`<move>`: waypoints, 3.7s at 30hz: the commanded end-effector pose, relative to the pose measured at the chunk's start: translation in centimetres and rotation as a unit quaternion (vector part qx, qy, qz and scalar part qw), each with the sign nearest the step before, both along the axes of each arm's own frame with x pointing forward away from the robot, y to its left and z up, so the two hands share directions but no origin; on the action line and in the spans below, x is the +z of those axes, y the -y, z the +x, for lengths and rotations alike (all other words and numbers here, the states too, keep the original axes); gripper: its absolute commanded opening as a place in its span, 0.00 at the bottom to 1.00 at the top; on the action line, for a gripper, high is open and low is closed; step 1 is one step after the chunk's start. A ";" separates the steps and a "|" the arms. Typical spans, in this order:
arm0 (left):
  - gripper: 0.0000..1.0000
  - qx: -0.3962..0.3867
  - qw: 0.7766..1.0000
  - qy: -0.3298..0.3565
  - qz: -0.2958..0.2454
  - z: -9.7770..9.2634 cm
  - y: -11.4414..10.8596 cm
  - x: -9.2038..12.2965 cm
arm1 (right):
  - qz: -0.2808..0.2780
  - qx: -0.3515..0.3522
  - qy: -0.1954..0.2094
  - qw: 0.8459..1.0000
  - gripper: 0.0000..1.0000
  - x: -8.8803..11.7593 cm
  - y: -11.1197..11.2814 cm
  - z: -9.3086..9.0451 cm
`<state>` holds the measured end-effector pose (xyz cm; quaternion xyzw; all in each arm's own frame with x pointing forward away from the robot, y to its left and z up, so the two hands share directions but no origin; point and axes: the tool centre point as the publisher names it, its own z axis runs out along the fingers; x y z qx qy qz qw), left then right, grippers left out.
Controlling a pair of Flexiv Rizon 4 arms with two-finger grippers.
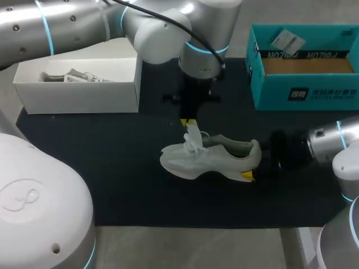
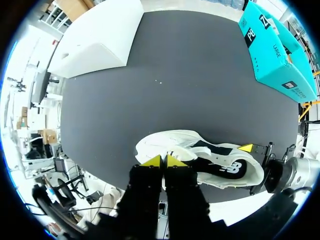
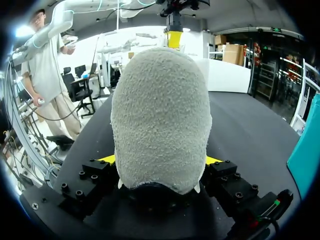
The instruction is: Take the shoe out of the shoebox, open the shoe tongue, remove and reinsert the insole, then place the shoe into the shoebox
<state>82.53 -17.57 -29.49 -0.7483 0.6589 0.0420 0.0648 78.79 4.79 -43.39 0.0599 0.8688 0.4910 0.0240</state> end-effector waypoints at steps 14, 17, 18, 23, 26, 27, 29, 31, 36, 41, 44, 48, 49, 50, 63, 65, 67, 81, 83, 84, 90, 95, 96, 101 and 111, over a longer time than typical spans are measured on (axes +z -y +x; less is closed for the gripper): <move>0.00 0.044 0.999 -0.006 0.025 -0.6 -5.0 -4.5 | -0.002 0.000 0.000 1.000 0.00 -0.5 -0.2 0.1; 0.00 0.051 0.998 -0.009 0.031 -0.8 -5.5 -5.7 | -0.002 0.000 0.000 1.000 0.00 -0.5 -0.2 0.1; 0.00 0.055 0.998 -0.011 0.035 -0.9 -5.7 -6.1 | -0.002 0.000 0.000 1.000 0.00 -0.5 -0.2 0.1; 0.00 0.065 0.996 -0.018 0.055 -1.3 -6.4 -7.9 | -0.002 0.000 0.000 1.000 0.00 -0.5 -0.2 0.1; 0.00 0.064 0.996 -0.020 0.056 -1.3 -6.4 -8.2 | -0.002 0.000 0.000 1.000 0.00 -0.5 -0.2 0.1; 0.00 0.063 0.996 -0.021 0.056 -1.4 -6.3 -8.2 | -0.002 0.000 0.000 1.000 0.00 -0.5 -0.2 0.1; 0.00 0.058 0.997 -0.022 0.053 -1.4 -6.1 -8.1 | -0.002 0.000 0.000 1.000 0.00 -0.5 -0.2 0.1; 0.35 0.054 0.997 -0.025 0.048 -1.5 -5.8 -7.8 | -0.002 0.000 0.000 1.000 0.00 -0.5 -0.2 0.1; 1.00 0.042 0.998 -0.029 0.029 -1.8 -5.0 -6.7 | -0.002 0.000 0.000 1.000 0.00 -0.5 -0.2 0.1; 1.00 0.027 0.999 -0.025 0.002 -1.7 -3.9 -4.7 | -0.002 0.000 0.000 1.000 0.00 -0.5 -0.2 0.1; 1.00 0.003 0.999 -0.028 -0.017 -1.7 -3.0 -3.1 | -0.002 0.000 0.000 1.000 0.00 -0.5 -0.2 0.1; 1.00 -0.039 0.998 -0.024 -0.036 -1.8 -1.5 -0.6 | -0.002 0.000 0.000 1.000 0.00 -0.5 -0.2 0.1; 1.00 -0.049 0.998 -0.024 -0.040 -1.8 -1.2 0.0 | -0.002 0.000 0.000 1.000 0.00 -0.5 -0.2 0.1; 1.00 -0.061 0.997 -0.025 -0.045 -1.9 -0.8 0.5 | -0.002 0.000 0.000 1.000 0.00 -0.5 -0.2 0.1; 1.00 -0.641 0.741 -0.123 -0.156 -4.5 -1.1 8.7 | -0.002 0.000 0.000 1.000 0.00 -0.5 -0.2 0.1; 1.00 -0.687 0.698 -0.109 -0.171 -5.0 -0.8 10.4 | -0.002 0.000 0.000 1.000 0.00 -0.5 -0.2 0.1; 1.00 -0.712 0.675 -0.092 -0.170 -5.4 -0.5 11.8 | -0.002 0.000 0.000 1.000 0.00 -0.5 -0.2 0.1; 1.00 -0.741 0.659 -0.055 -0.120 -5.9 0.3 12.8 | -0.002 0.000 0.000 1.000 0.00 -0.5 -0.2 0.1; 1.00 -0.741 0.659 -0.055 -0.120 -5.9 0.3 12.8 | -0.002 0.000 0.000 1.000 0.00 -0.5 -0.2 0.1; 1.00 -0.741 0.659 -0.055 -0.120 -5.9 0.3 12.8 | -0.002 0.000 0.000 1.000 0.00 -0.5 -0.2 0.1; 1.00 -0.741 0.655 0.002 -0.148 -5.8 0.4 12.7 | -0.002 0.000 0.000 1.000 0.00 -0.5 -0.2 0.1; 0.46 -0.738 0.656 0.040 -0.155 -5.1 1.2 12.0 | -0.002 0.000 0.000 1.000 0.00 -0.5 -0.2 0.1; 0.25 -0.738 0.655 0.043 -0.154 -5.1 1.3 11.9 | -0.002 0.000 0.000 1.000 0.00 -0.5 -0.2 0.1; 0.00 -0.737 0.658 0.045 -0.152 -4.8 2.3 11.3 | -0.002 0.000 0.000 1.000 0.00 -0.5 -0.2 0.1; 0.00 -0.750 0.652 0.022 -0.112 -4.5 4.6 9.9 | -0.002 0.000 0.000 1.000 0.00 -0.5 -0.2 0.1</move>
